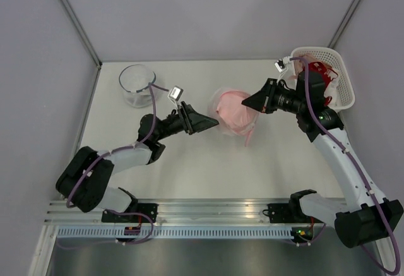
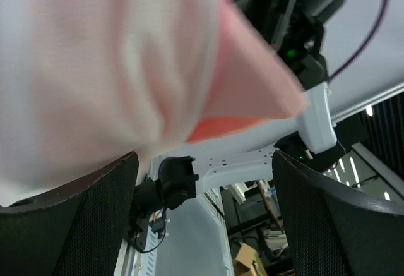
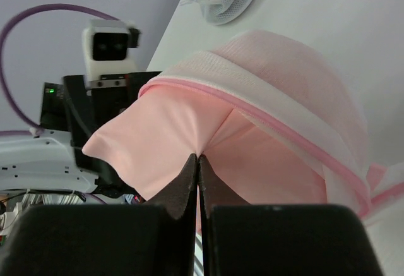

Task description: Unzip the laundry bag and remove the bra

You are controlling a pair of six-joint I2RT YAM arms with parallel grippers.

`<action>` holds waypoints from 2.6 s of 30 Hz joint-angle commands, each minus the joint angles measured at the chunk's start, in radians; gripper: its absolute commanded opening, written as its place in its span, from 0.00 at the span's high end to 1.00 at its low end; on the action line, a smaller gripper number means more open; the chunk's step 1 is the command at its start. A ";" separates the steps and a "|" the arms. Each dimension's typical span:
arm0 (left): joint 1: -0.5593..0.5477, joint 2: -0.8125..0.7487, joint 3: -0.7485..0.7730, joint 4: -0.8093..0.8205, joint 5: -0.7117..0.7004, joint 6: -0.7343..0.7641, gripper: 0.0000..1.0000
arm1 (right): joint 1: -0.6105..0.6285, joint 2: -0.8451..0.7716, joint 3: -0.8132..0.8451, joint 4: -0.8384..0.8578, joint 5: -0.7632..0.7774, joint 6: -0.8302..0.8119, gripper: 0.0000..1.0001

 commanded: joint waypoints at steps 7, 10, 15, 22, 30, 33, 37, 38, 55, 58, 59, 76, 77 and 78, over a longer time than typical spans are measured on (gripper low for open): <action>-0.029 -0.158 0.075 -0.247 -0.076 0.313 0.11 | -0.004 0.001 0.021 0.059 -0.042 0.018 1.00; -0.029 -0.158 0.049 -0.277 -0.091 0.356 0.12 | -0.004 0.001 0.022 0.077 -0.062 0.034 0.99; -0.029 -0.241 -0.009 -0.390 -0.133 0.481 0.14 | -0.026 0.001 0.021 0.117 -0.111 0.076 0.99; -0.029 -0.318 -0.071 -0.430 -0.179 0.600 0.11 | -0.046 0.011 -0.001 0.212 -0.170 0.153 0.99; -0.029 -0.249 -0.072 -0.329 -0.212 0.568 0.13 | -0.050 0.006 -0.019 0.251 -0.196 0.193 0.99; -0.033 -0.243 -0.043 -0.320 -0.209 0.538 0.15 | -0.052 0.006 -0.027 0.254 -0.197 0.193 1.00; -0.056 -0.243 0.015 -0.382 -0.237 0.567 0.15 | -0.050 0.006 -0.034 0.275 -0.207 0.208 1.00; -0.056 -0.240 0.018 -0.381 -0.239 0.568 0.15 | -0.052 0.005 -0.039 0.281 -0.211 0.212 1.00; -0.056 -0.188 0.043 -0.352 -0.257 0.570 0.18 | -0.052 0.000 -0.067 0.380 -0.265 0.280 0.99; -0.056 -0.178 0.046 -0.352 -0.263 0.570 0.22 | -0.052 -0.002 -0.070 0.383 -0.274 0.278 1.00; -0.056 -0.175 0.049 -0.349 -0.265 0.567 0.24 | -0.052 -0.003 -0.071 0.383 -0.276 0.278 1.00; -0.056 -0.151 0.070 -0.336 -0.245 0.550 0.51 | -0.052 -0.005 -0.077 0.367 -0.276 0.257 1.00; -0.056 -0.151 0.072 -0.336 -0.245 0.550 0.51 | -0.050 -0.005 -0.079 0.366 -0.274 0.257 1.00; -0.056 -0.151 0.072 -0.336 -0.243 0.551 0.52 | -0.050 -0.005 -0.077 0.364 -0.274 0.257 1.00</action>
